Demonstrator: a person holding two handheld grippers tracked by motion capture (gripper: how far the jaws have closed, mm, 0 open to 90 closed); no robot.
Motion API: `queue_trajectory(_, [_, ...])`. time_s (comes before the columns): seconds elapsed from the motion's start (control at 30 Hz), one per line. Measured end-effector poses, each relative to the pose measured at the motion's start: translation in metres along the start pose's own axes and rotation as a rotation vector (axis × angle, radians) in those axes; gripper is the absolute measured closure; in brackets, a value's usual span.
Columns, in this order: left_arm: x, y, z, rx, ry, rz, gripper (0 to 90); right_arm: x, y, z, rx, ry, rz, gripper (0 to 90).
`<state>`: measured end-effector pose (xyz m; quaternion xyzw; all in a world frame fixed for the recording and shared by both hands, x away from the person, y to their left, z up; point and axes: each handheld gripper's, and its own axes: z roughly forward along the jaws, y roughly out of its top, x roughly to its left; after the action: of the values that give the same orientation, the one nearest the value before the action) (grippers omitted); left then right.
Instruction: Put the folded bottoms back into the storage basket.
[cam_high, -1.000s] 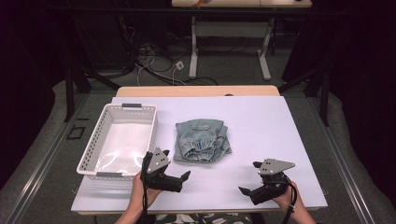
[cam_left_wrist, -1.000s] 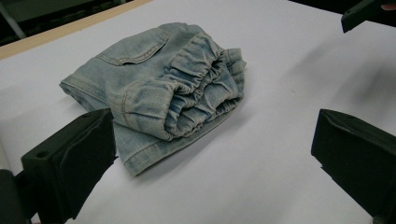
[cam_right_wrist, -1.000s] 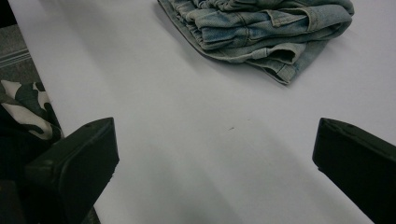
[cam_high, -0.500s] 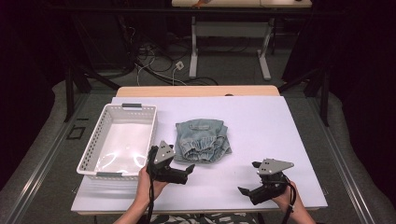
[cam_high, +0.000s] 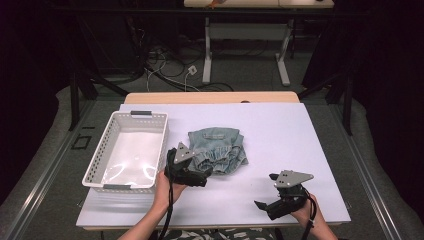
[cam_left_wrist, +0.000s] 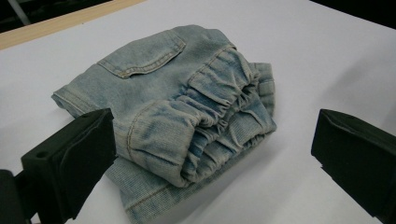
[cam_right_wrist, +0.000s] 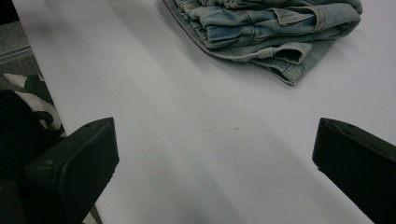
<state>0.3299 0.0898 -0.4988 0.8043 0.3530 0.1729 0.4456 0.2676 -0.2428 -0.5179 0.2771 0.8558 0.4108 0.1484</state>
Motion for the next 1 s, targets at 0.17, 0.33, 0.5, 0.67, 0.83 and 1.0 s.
queue_trajectory(0.17, [0.007, 0.003, 0.007, 0.012, 0.006, -0.020, 0.0, 0.001, 0.000, -0.001, 0.002, -0.001, -0.004, 0.1])
queue_trajectory(0.33, [0.016, 0.009, 0.019, 0.017, 0.018, -0.046, 0.0, 0.001, 0.001, 0.000, 0.002, -0.002, -0.007, 0.1])
queue_trajectory(0.5, [0.021, 0.012, 0.026, 0.016, 0.014, -0.068, 0.1, 0.001, 0.000, 0.000, 0.001, -0.002, -0.006, 0.1])
queue_trajectory(0.67, [0.027, 0.016, 0.034, 0.029, 0.013, -0.100, 0.2, 0.002, 0.001, 0.000, 0.001, 0.000, -0.004, 0.1])
queue_trajectory(0.83, [0.034, 0.020, 0.042, 0.056, 0.023, -0.130, 0.3, 0.002, 0.001, 0.001, 0.003, 0.005, -0.004, 0.1])
queue_trajectory(1.0, [0.043, 0.022, 0.049, 0.079, 0.046, -0.155, 2.4, 0.002, 0.001, 0.000, 0.001, 0.005, -0.007, 0.1])
